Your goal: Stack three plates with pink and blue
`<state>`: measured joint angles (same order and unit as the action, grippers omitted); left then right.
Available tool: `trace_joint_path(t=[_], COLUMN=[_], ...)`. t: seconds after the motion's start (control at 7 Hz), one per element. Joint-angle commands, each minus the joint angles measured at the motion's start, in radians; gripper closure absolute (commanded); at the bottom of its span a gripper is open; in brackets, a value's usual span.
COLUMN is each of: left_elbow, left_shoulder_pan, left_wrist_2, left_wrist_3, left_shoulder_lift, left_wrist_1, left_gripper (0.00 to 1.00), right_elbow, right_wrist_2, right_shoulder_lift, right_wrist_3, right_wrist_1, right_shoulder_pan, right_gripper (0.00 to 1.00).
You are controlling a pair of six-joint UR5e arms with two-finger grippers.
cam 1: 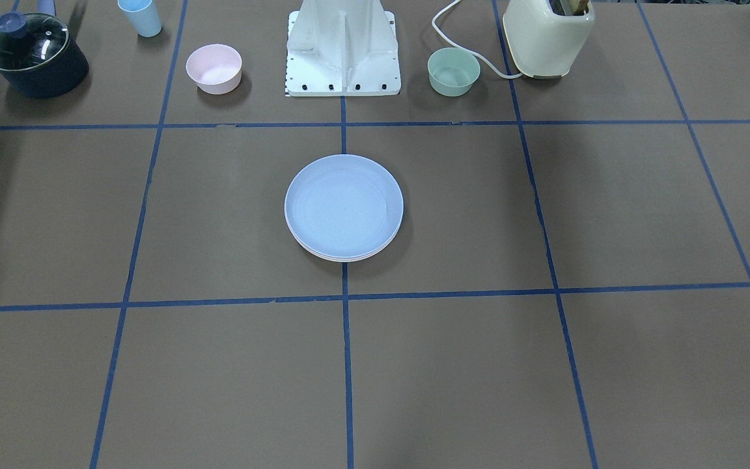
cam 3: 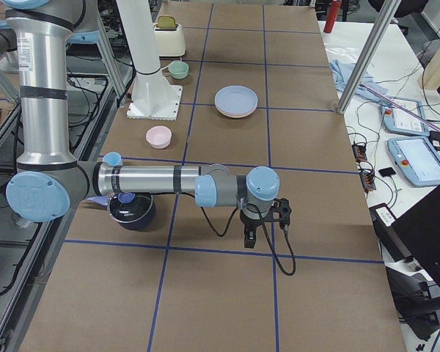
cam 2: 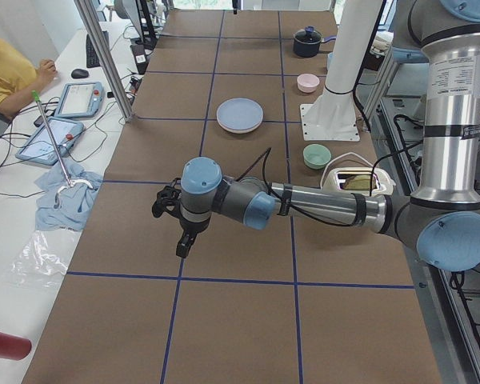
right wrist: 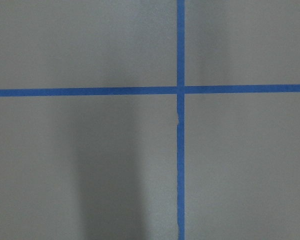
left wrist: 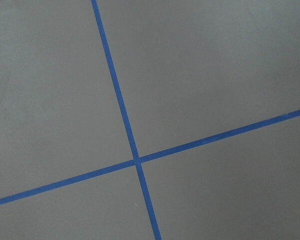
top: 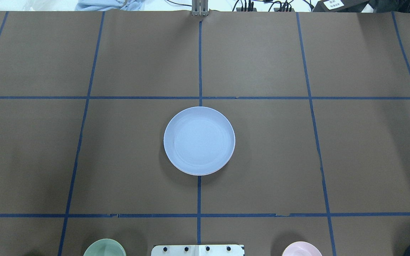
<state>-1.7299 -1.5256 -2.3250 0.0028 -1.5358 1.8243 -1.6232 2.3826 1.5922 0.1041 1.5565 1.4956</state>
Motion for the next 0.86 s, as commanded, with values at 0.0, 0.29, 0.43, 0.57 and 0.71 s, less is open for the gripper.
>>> trace_joint_path(t=[0.0, 0.29, 0.43, 0.57, 0.71], left_elbow=[-0.01, -0.011, -0.011, -0.005, -0.002], left_shoulder_pan=[-0.001, -0.001, -0.001, -0.001, -0.001], left_wrist_2=[-0.001, -0.001, -0.001, -0.001, -0.002], left_wrist_3=[0.0, 0.0, 0.0, 0.0, 0.0], left_shoulder_lift=[-0.004, 0.003, 0.003, 0.003, 0.003], left_wrist_1=[0.0, 0.0, 0.0, 0.0, 0.0], left_gripper=[0.0, 0.0, 0.0, 0.0, 0.0], right_elbow=[-0.001, 0.0, 0.003, -0.001, -0.004], right_wrist_2=[-0.002, -0.003, -0.003, -0.003, -0.002], right_shoulder_lift=[-0.005, -0.012, -0.011, -0.011, -0.011], right_wrist_3=[0.0, -0.001, -0.001, -0.001, 0.0], right_wrist_1=[-0.003, -0.009, -0.009, -0.009, -0.009], right_shoulder_pan=[0.0, 0.0, 0.0, 0.0, 0.0], right_gripper=[0.0, 0.0, 0.0, 0.0, 0.0])
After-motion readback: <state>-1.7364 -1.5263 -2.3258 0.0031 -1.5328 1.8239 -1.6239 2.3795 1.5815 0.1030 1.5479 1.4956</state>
